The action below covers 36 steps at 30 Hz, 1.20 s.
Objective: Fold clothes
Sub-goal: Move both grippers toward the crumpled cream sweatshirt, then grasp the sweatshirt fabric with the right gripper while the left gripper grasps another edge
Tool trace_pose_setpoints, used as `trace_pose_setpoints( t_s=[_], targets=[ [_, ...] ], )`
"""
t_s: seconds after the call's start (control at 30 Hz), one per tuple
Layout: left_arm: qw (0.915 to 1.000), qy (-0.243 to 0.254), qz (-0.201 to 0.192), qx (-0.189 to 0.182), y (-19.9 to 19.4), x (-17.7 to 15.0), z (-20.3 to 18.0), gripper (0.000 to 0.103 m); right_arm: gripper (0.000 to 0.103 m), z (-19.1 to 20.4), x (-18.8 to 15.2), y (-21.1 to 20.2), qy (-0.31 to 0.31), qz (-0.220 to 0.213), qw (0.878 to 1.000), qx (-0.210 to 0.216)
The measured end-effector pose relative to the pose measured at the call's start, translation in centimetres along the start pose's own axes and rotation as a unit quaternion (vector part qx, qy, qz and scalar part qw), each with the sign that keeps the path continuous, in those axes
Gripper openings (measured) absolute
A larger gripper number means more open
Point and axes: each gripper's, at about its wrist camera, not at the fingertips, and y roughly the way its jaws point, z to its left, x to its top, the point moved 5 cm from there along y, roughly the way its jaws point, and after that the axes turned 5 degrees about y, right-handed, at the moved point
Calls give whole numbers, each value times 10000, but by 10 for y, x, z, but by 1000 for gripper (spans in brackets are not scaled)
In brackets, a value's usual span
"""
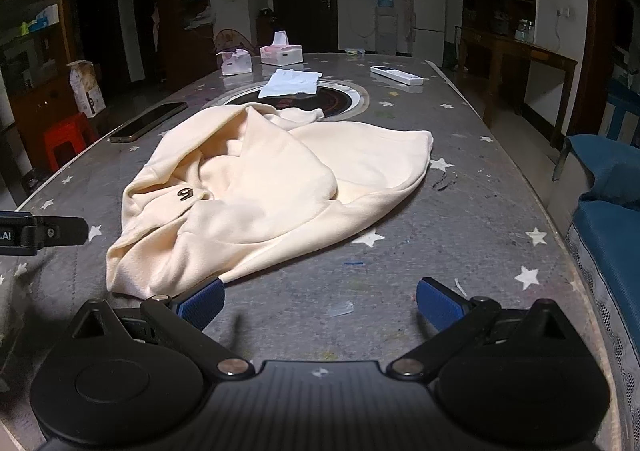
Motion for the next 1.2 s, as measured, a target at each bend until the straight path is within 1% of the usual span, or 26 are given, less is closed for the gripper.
trace_pose_setpoints(
  t_s=[0.67,1.2],
  targets=[
    [9998,184,96,-69,4,3,-14,103,103,11,2,-1,-135,-5,9999,77],
    [9992,381,97,-113,15,13,-23,103,103,15,9,7,-226,5,9996,139]
  ],
)
